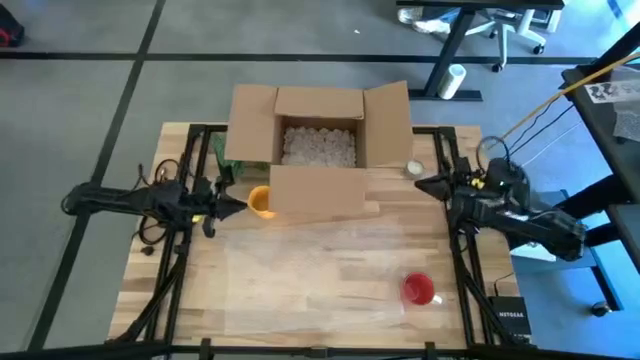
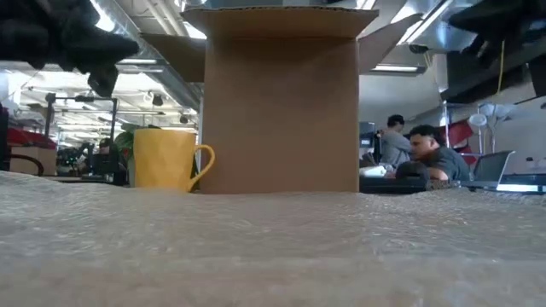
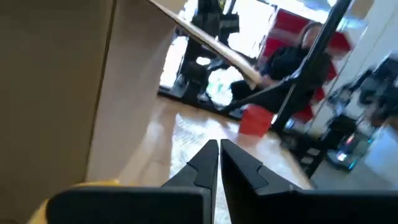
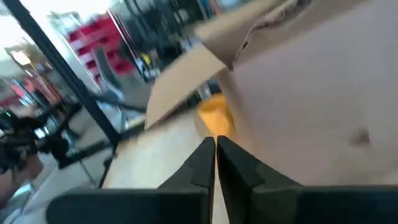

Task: Wrap mug
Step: Wrap the orange mug with the bubble wrap

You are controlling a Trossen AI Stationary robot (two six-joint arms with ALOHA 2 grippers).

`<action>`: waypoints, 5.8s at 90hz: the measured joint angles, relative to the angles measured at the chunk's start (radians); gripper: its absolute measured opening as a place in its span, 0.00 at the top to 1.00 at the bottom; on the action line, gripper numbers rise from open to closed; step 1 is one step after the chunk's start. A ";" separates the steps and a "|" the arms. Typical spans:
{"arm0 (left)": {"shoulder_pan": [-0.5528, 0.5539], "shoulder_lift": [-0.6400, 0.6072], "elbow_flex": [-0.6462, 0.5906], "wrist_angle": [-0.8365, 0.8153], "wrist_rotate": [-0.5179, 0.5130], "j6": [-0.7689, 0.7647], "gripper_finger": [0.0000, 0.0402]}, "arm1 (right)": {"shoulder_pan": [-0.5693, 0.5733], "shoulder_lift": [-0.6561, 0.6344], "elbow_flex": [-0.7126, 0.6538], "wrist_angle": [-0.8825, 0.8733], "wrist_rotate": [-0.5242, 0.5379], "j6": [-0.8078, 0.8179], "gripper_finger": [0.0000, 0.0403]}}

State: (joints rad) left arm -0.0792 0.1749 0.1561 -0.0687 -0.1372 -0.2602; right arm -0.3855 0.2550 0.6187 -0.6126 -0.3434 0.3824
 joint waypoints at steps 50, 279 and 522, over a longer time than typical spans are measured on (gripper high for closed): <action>0.002 0.272 0.200 -0.285 -0.201 0.023 1.00 | 0.146 0.380 0.165 -0.313 -0.064 0.070 0.99; 0.006 0.273 0.197 -0.393 -0.233 -0.145 1.00 | 1.258 1.010 0.167 -0.206 0.354 1.171 0.97; 0.011 0.273 0.198 -0.345 -0.245 -0.023 1.00 | 0.671 1.388 0.418 0.482 0.298 0.185 1.00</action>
State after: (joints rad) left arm -0.0677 0.4477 0.3538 -0.4142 -0.3820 -0.2834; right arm 0.2857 1.6425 1.0363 -0.1311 -0.0456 0.5672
